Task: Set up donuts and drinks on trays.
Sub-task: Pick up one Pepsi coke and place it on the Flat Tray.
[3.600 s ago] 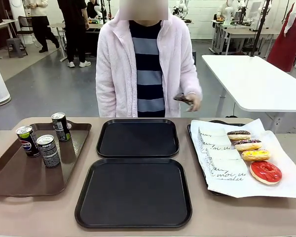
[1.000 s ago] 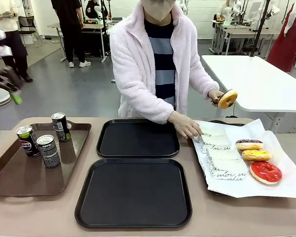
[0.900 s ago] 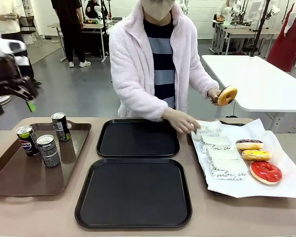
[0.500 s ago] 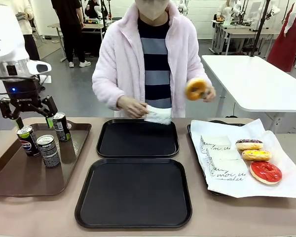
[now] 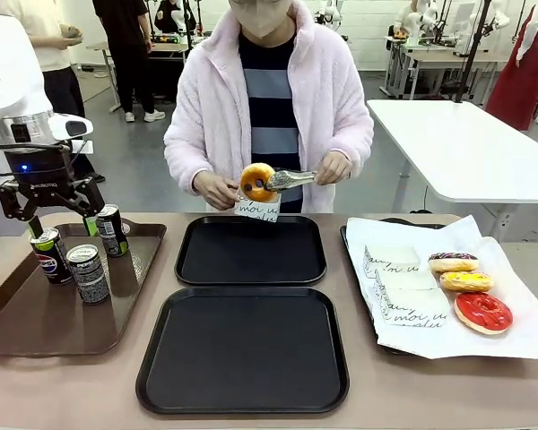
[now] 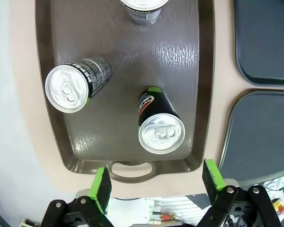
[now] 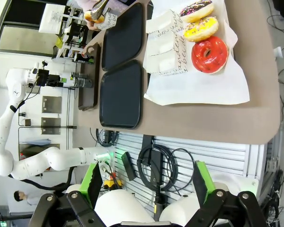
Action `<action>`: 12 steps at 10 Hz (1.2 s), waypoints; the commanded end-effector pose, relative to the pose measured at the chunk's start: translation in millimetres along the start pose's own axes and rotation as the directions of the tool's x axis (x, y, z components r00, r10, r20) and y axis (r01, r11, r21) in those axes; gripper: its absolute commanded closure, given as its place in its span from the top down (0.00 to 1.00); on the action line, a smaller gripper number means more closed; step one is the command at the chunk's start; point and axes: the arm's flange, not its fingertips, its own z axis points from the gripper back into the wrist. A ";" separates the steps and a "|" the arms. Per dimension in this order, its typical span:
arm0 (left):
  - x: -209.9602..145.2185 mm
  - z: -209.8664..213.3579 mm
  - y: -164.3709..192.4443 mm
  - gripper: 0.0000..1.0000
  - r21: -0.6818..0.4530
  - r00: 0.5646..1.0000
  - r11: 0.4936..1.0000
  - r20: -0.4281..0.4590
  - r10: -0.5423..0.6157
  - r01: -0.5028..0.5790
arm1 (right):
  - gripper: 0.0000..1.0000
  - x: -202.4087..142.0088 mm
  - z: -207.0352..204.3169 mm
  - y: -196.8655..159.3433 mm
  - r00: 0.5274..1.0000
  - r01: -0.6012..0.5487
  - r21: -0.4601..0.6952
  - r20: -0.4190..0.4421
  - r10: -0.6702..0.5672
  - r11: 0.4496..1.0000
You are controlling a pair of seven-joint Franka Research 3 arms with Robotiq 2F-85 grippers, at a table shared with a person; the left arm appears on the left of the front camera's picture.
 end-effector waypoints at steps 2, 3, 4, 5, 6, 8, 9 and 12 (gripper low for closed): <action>2.7 2.6 -0.9 1.00 0.003 1.000 1.000 -0.009 0.000 0.000 | 1.00 -2.1 0.9 -2.2 1.000 -0.003 0.006 0.001 0.003 1.000; 2.7 2.6 -0.9 1.00 0.003 1.000 1.000 -0.009 0.000 0.000 | 1.00 -2.1 0.9 -2.2 1.000 -0.003 0.006 0.001 0.003 1.000; 0.8 0.3 -0.1 1.00 0.000 1.000 1.000 0.000 0.000 0.000 | 1.00 -2.1 0.9 -2.2 1.000 -0.003 0.006 0.001 0.003 1.000; 1.1 -8.2 -2.7 1.00 0.031 0.999 1.000 0.043 -0.003 0.002 | 1.00 -2.1 0.9 -2.2 1.000 -0.003 0.006 0.001 0.003 1.000; 3.1 -18.7 -5.0 1.00 0.068 0.998 0.998 0.061 -0.010 0.006 | 1.00 -2.1 0.9 -2.2 1.000 -0.003 0.006 0.001 0.003 1.000; 2.8 -34.0 -7.7 1.00 0.076 0.994 0.996 0.105 -0.044 0.036 | 1.00 -2.1 0.9 -2.2 1.000 -0.003 0.006 0.001 0.003 1.000; 2.7 -40.6 -8.5 1.00 0.094 0.992 0.995 0.115 -0.043 0.032 | 1.00 -2.1 0.9 -2.2 1.000 -0.003 0.006 0.001 0.003 1.000; -0.9 -57.4 -17.7 1.00 0.105 0.990 0.994 0.138 -0.037 0.022 | 1.00 -2.1 0.9 -2.2 1.000 -0.003 0.006 0.001 0.003 1.000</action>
